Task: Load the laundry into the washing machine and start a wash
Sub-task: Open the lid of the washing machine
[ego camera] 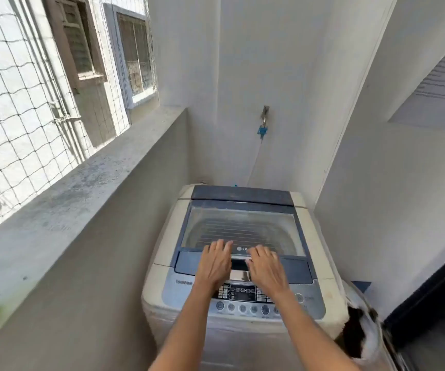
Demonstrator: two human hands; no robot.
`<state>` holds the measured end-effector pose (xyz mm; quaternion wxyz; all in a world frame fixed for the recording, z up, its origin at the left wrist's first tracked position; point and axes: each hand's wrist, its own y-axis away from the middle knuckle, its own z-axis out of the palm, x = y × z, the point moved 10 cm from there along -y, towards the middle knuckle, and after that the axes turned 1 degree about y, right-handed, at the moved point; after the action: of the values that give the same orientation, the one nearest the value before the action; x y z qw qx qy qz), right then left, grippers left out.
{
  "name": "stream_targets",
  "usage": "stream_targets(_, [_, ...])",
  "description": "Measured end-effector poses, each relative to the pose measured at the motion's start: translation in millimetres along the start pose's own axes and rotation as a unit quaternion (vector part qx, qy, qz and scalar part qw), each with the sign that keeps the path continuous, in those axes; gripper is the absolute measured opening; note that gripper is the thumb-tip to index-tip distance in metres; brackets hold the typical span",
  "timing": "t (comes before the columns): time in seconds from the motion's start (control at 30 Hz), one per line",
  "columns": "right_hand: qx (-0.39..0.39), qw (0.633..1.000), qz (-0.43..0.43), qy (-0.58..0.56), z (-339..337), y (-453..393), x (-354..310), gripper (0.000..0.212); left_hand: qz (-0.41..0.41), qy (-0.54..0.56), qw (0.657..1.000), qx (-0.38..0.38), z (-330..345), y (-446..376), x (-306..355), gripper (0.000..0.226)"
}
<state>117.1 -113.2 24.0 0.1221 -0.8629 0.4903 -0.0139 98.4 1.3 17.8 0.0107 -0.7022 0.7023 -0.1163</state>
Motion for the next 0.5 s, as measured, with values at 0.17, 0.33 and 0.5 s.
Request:
stream_targets(0.17, [-0.090, 0.995, 0.037, -0.011, 49, 35, 0, 0.041, 0.025, 0.014, 0.997, -0.078, 50, 30, 7, 0.042])
stream_targets(0.33, [-0.124, 0.988, 0.086, -0.027, 61, 33, 7, 0.047, -0.007, 0.002, 0.992, -0.128, 59, 27, 7, 0.041])
stream_targets(0.5, [-0.133, 0.985, 0.108, -0.027, 52, 20, 9, 0.046, -0.038, 0.027, 0.984, -0.171, 50, 15, 6, 0.039])
